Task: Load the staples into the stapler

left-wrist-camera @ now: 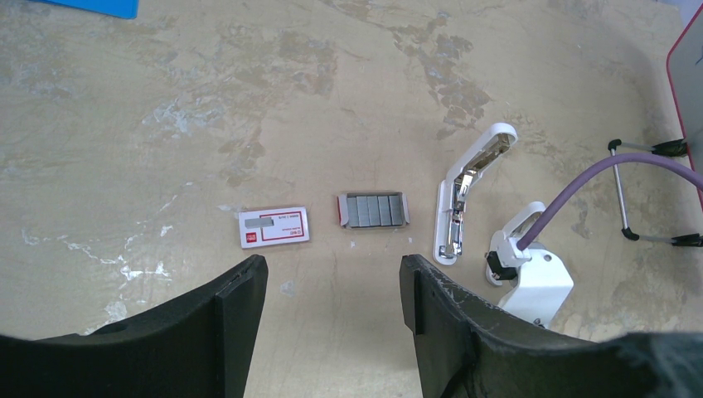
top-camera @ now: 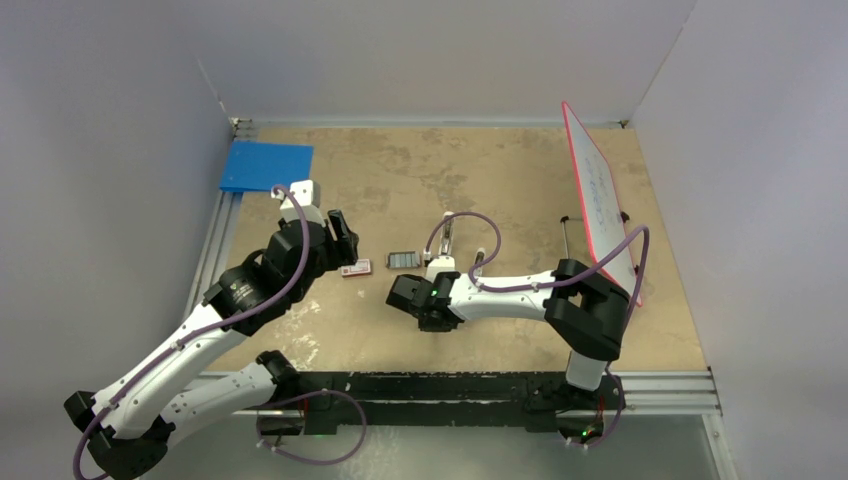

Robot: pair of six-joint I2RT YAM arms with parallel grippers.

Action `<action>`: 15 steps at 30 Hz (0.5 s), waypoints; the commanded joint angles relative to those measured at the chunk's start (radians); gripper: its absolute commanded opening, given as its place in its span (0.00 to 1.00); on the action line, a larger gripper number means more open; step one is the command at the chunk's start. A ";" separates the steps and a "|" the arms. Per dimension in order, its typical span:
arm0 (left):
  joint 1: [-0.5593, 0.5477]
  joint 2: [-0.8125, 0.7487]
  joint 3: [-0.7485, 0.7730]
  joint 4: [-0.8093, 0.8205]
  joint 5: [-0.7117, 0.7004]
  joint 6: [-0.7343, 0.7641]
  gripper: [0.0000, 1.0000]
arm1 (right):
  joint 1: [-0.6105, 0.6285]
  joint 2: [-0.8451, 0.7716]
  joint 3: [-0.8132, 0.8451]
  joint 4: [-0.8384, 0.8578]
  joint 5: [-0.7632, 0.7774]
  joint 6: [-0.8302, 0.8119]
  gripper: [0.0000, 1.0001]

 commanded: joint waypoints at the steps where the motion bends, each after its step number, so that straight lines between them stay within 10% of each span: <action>1: 0.006 -0.010 -0.012 0.038 -0.003 0.012 0.60 | -0.007 -0.020 -0.017 -0.032 0.017 -0.011 0.24; 15: 0.006 -0.006 -0.012 0.035 0.000 0.011 0.60 | -0.006 -0.035 -0.044 0.021 -0.073 -0.075 0.26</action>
